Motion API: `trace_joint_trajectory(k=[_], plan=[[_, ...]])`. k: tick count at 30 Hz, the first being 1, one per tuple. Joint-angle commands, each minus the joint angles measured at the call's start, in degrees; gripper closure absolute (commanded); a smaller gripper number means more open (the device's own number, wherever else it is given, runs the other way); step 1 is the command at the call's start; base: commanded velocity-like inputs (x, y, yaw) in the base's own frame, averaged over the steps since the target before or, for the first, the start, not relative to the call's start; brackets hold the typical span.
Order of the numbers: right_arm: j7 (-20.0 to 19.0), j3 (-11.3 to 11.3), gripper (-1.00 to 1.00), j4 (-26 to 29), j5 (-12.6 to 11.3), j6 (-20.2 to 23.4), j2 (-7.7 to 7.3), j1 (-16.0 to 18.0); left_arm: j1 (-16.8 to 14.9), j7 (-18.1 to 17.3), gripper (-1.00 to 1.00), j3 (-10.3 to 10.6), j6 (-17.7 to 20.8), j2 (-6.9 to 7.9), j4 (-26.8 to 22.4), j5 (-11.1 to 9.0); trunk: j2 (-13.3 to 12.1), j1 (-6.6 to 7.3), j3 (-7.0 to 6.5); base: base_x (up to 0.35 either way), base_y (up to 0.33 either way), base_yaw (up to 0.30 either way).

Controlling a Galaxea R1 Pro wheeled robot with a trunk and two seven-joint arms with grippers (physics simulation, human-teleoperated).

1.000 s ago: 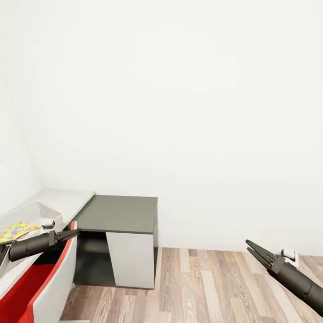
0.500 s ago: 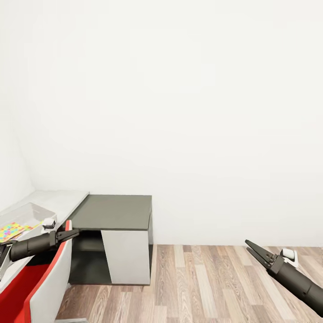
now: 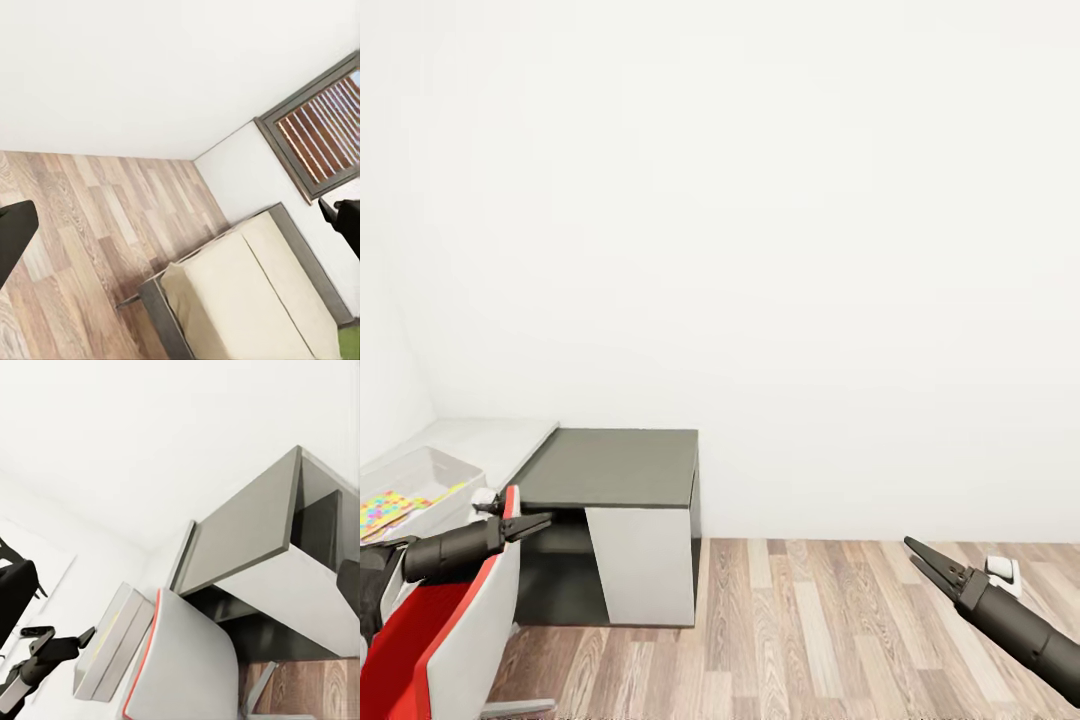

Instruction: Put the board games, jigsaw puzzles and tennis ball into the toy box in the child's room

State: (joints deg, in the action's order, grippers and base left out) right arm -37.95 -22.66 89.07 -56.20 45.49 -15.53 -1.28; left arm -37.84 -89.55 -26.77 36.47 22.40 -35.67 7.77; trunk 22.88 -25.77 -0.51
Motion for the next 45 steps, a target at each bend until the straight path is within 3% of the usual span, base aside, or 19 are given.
trace_joint_trajectory(k=[1, 4, 10, 15, 24, 28, 29, 34, 35, 40, 41, 42, 45], plan=[[0.1, 0.0, -1.00, 0.0, -0.2, 0.4, -0.01, 0.0, 0.0, -0.4, -1.00, -0.2, 0.6, -0.34, 0.0, 0.6, 0.0, -0.02, 0.10, 0.000, 0.000, 0.000], [0.3, 0.0, -1.00, -0.8, -0.2, 0.4, -0.05, 0.1, 0.0, -0.4, -1.00, 0.2, 0.5, -1.22, 0.0, 0.8, 0.0, -0.02, 0.38, 0.000, 0.000, 0.000], [0.5, 0.0, -1.00, -3.8, 0.4, 0.4, -0.16, 0.5, 0.0, -0.4, -1.00, 4.0, 0.5, -2.54, 0.1, 1.0, 0.0, -0.02, 0.94, 0.000, 0.000, 0.000], [0.6, -0.1, -1.00, -5.4, 2.8, 0.4, -0.10, 0.9, 0.0, 4.0, -1.00, 7.4, 0.5, -3.01, 0.3, 1.0, 0.0, -0.02, 1.41, 0.000, 0.000, 0.000], [2.4, 0.0, -1.00, -6.0, 7.4, 0.5, 0.33, 1.9, 0.0, 13.1, -1.00, 8.5, 0.0, -4.90, 2.8, 1.0, 0.0, -0.02, 2.25, 0.000, 0.000, 0.000], [7.1, 0.8, -1.00, -7.7, 9.9, 0.5, 0.66, 2.3, 0.0, 22.1, -1.00, 8.7, -2.2, -6.56, 6.9, 1.2, 0.0, -0.02, 2.62, 0.000, 0.000, 0.000], [9.9, 2.2, -1.00, -9.3, 10.5, 0.3, 0.85, 2.4, 0.0, 27.2, -1.00, 8.8, -3.4, -7.22, 8.6, 1.5, 0.0, -0.02, 2.72, 0.000, 0.000, 0.000], [17.3, 6.4, -1.00, -15.2, 11.5, -0.5, 1.43, 3.1, 0.0, 41.9, -1.00, 8.9, -6.6, -8.86, 13.7, 2.5, 0.0, -0.02, 3.19, 0.000, 0.000, 0.000], [19.8, 7.9, -1.00, -18.5, 11.7, -1.2, 1.54, 3.5, 0.1, 47.8, -1.00, 8.9, -8.3, -9.60, 16.4, 2.9, 0.0, -0.02, 3.28, 0.000, 0.000, 0.000], [24.0, 12.4, -1.00, -28.3, 13.3, -5.1, 1.68, 4.1, 1.2, 61.5, -1.00, 8.9, -15.3, -11.20, 23.9, 3.4, 0.0, -0.02, 3.75, 0.000, 0.000, 0.000], [24.5, 13.7, -1.00, -30.6, 14.1, -6.4, 1.71, 4.1, 1.6, 64.2, -1.00, 8.9, -17.0, -11.38, 25.3, 3.5, 0.0, -0.02, 3.84, 0.000, 0.000, 0.000], [25.2, 16.6, -1.00, -35.6, 16.5, -9.8, 1.75, 4.2, 2.7, 69.3, -1.00, 8.9, -20.4, -11.65, 27.8, 3.8, 0.0, -0.02, 3.94, 0.000, 0.000, 0.000], [26.0, 21.0, -1.00, -43.8, 21.0, -16.3, 1.92, 4.3, 5.1, 76.5, -1.00, 8.9, -25.5, -11.87, 30.5, 4.0, 0.0, -0.02, 4.22, 0.000, 0.000, 0.000]])
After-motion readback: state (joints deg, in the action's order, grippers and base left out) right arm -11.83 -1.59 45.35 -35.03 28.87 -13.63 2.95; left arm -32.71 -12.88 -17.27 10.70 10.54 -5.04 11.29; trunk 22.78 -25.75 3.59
